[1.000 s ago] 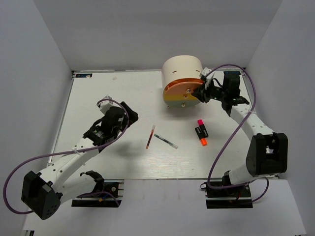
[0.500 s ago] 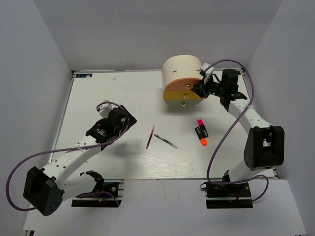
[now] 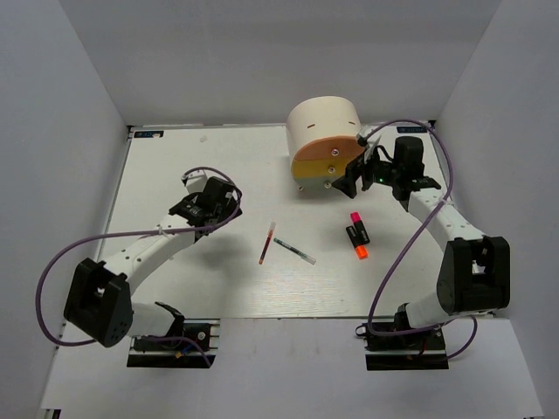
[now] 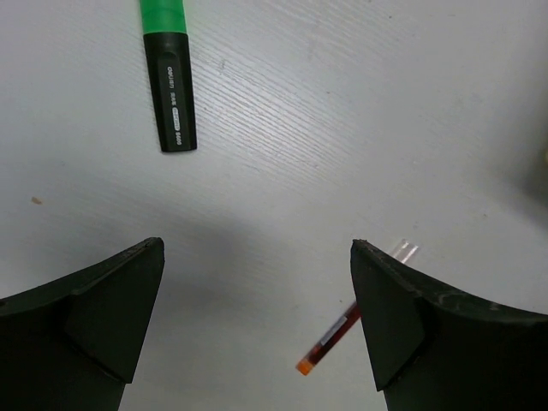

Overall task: Sort the stationery into containers
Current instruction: Open the drawer in the storage box.

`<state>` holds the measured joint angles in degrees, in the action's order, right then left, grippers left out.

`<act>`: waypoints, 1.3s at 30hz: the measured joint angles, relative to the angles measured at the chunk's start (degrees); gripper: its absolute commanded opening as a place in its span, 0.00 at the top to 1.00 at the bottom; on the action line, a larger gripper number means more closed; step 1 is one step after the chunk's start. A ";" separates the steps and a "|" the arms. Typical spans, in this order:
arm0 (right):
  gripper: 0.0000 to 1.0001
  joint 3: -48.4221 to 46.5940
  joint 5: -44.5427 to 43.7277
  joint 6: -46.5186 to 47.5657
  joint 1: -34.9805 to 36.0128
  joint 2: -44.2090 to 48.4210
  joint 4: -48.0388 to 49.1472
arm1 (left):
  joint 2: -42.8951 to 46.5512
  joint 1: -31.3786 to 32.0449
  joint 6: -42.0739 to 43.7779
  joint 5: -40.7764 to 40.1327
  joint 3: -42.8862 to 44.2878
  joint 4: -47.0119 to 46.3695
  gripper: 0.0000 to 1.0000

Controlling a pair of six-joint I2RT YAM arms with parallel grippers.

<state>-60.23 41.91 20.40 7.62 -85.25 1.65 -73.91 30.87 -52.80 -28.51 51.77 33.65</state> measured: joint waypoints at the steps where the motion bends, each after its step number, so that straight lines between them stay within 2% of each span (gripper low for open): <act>1: 0.10 1.03 -0.11 -1.55 0.00 0.52 0.17 | -1.20 -0.66 1.20 0.24 0.28 -0.26 0.06; 3: 0.12 2.82 -0.17 -4.90 -0.04 1.01 0.22 | -3.37 -2.03 3.48 1.07 0.50 -1.11 0.11; 7: 0.40 6.29 -1.33 -13.16 -0.09 1.01 1.64 | -6.10 -4.61 8.52 5.42 0.52 -3.63 0.32; 8: 0.47 7.04 -1.99 -15.41 -0.09 1.01 2.25 | -6.25 -5.09 9.79 6.97 0.48 -4.85 0.34; 9: 0.49 7.91 -3.08 -18.16 -0.02 1.01 3.02 | -6.25 -5.38 10.91 8.28 0.46 -6.05 0.34; 17: 0.35 9.57 -11.02 -42.14 -0.04 -0.74 9.62 | -5.01 -5.66 14.86 15.50 -0.39 -11.43 0.35; 24: 0.35 9.35 -13.20 -58.03 0.02 -6.32 15.28 | -1.11 -5.66 14.91 16.55 -2.91 -11.34 0.32; 30: 0.38 9.22 -14.14 -64.98 0.28 -9.70 17.11 | 1.27 -5.66 14.36 16.50 -3.98 -10.69 0.31; 39: 0.41 5.73 -14.10 -68.91 0.57 -11.56 20.72 | 2.34 -5.66 13.73 16.48 -4.57 -10.14 0.31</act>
<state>-54.50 27.81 -48.51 8.19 -96.82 22.37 -71.57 25.21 -39.07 -12.03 47.20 23.51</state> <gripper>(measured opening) 0.594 0.691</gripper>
